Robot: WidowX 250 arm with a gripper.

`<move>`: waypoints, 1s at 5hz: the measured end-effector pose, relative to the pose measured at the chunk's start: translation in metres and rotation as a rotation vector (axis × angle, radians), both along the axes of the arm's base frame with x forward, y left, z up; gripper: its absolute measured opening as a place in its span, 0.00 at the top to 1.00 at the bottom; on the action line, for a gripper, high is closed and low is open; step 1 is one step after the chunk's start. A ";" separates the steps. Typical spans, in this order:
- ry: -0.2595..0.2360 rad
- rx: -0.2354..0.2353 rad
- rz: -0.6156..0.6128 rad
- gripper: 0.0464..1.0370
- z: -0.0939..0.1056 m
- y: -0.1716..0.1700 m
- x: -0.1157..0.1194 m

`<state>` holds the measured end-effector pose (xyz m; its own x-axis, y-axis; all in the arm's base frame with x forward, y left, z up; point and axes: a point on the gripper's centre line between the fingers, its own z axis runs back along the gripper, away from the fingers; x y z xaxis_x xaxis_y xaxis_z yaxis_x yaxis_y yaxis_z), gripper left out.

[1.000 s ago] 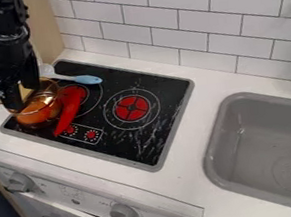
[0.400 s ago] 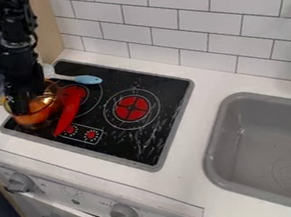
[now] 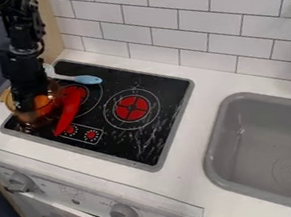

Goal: Place the tomatoe on top left of the burner

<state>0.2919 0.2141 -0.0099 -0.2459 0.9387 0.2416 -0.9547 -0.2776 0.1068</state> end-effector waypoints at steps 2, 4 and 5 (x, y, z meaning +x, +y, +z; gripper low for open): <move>-0.003 0.008 0.000 0.46 -0.002 0.000 -0.003; -0.106 0.084 -0.027 0.46 0.038 0.004 -0.001; -0.207 0.123 -0.032 0.46 0.073 0.000 0.002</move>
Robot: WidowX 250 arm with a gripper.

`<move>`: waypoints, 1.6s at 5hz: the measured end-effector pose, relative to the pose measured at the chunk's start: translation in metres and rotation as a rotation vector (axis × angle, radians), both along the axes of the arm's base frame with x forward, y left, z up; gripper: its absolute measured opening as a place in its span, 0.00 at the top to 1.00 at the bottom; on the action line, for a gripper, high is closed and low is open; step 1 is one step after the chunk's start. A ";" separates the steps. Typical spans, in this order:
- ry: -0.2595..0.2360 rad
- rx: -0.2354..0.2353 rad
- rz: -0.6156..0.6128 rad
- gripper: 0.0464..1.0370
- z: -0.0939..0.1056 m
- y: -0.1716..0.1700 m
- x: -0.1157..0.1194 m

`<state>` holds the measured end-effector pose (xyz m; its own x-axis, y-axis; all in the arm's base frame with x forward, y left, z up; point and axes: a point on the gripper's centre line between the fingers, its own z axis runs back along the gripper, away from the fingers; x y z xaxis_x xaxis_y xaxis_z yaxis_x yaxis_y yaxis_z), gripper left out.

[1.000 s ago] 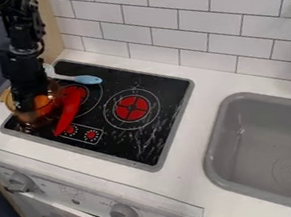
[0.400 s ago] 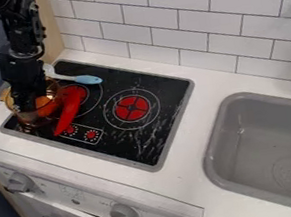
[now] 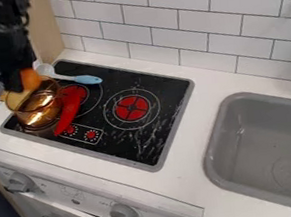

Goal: Place the tomatoe on top left of the burner

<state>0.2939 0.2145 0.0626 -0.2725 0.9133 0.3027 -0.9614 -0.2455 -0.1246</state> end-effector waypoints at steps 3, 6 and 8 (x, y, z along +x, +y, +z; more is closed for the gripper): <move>-0.051 -0.125 -0.370 0.46 0.013 -0.126 0.057; 0.011 -0.154 -0.501 0.46 -0.057 -0.188 0.104; 0.014 -0.150 -0.473 0.42 -0.075 -0.188 0.110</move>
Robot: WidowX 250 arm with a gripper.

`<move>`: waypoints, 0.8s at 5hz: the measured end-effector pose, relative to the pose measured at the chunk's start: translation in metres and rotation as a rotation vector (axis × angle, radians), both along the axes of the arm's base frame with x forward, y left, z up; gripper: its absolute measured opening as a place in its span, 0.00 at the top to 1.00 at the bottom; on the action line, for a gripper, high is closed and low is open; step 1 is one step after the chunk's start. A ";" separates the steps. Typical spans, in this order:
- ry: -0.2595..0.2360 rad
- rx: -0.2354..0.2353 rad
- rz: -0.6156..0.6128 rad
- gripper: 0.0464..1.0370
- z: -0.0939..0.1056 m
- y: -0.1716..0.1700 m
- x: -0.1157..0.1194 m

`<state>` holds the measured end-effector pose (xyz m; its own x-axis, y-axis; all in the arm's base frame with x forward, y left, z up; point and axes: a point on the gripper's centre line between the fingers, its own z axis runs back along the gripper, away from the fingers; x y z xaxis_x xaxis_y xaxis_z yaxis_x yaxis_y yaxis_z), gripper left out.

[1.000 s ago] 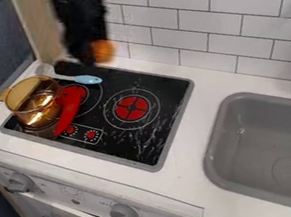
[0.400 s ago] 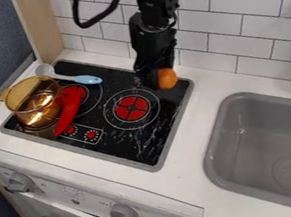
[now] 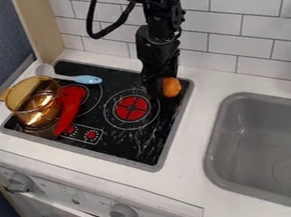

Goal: Place the tomatoe on top left of the burner

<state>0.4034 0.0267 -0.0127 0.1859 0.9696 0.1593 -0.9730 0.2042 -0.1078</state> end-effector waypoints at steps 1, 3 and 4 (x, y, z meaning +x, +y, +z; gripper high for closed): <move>0.004 -0.003 0.036 0.12 0.000 0.003 -0.001; 0.001 -0.014 0.082 0.03 0.021 0.012 -0.002; -0.081 -0.045 0.095 0.04 0.056 0.021 0.001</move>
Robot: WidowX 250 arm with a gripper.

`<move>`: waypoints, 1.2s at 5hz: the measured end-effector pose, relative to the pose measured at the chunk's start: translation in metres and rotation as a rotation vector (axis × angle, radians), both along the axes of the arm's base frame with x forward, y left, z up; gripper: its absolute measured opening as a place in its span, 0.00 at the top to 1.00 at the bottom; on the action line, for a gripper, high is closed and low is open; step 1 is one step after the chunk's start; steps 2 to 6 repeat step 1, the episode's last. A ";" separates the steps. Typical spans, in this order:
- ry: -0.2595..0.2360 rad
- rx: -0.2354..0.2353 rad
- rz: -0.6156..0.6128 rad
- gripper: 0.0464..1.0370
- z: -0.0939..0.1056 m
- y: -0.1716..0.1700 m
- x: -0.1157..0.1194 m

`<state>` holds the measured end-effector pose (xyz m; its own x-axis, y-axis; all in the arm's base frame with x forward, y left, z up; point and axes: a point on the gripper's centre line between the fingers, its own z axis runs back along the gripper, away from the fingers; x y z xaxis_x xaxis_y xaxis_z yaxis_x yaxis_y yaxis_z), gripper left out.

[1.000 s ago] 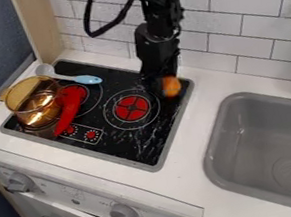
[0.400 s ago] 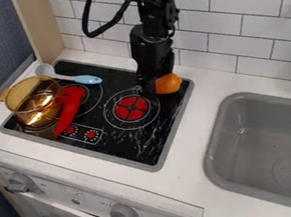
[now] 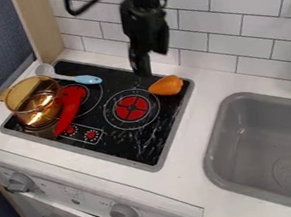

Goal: Place the tomatoe on top left of the burner

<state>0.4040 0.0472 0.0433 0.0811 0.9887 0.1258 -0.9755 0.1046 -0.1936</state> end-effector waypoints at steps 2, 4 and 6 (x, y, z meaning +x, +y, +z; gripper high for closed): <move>-0.061 0.003 -0.008 0.04 0.025 0.008 -0.009; -0.061 0.003 -0.008 0.04 0.025 0.008 -0.009; -0.061 0.003 -0.008 0.04 0.025 0.008 -0.009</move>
